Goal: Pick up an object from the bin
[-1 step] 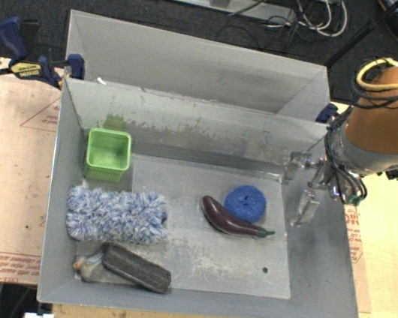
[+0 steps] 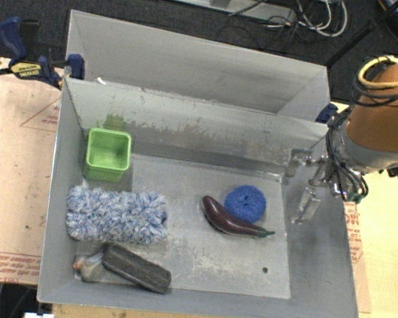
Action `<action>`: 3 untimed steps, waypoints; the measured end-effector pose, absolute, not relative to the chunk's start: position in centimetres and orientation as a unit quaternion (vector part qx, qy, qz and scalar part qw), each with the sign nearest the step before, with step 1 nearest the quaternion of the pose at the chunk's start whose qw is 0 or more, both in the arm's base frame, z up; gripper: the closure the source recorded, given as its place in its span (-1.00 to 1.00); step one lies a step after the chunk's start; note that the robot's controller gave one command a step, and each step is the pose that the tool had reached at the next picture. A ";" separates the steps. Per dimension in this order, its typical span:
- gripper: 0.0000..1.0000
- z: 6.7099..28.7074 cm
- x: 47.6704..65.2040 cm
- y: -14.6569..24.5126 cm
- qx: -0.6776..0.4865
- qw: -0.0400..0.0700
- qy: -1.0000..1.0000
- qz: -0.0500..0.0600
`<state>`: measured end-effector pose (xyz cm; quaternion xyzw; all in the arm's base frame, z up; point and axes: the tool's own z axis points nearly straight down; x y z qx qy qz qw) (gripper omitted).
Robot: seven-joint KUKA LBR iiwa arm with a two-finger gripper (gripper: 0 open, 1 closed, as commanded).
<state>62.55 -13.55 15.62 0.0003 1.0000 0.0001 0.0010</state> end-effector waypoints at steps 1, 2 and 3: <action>-1.00 12.2 63.1 -12.1 -0.031 0.004 1.000 -0.001; -1.00 8.3 61.5 -8.4 -0.011 0.001 1.000 0.000; -1.00 7.4 61.8 -6.7 -0.024 0.001 1.000 0.001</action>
Offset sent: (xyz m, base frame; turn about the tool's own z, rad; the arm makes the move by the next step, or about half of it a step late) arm -0.0186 0.0672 -0.0862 0.0122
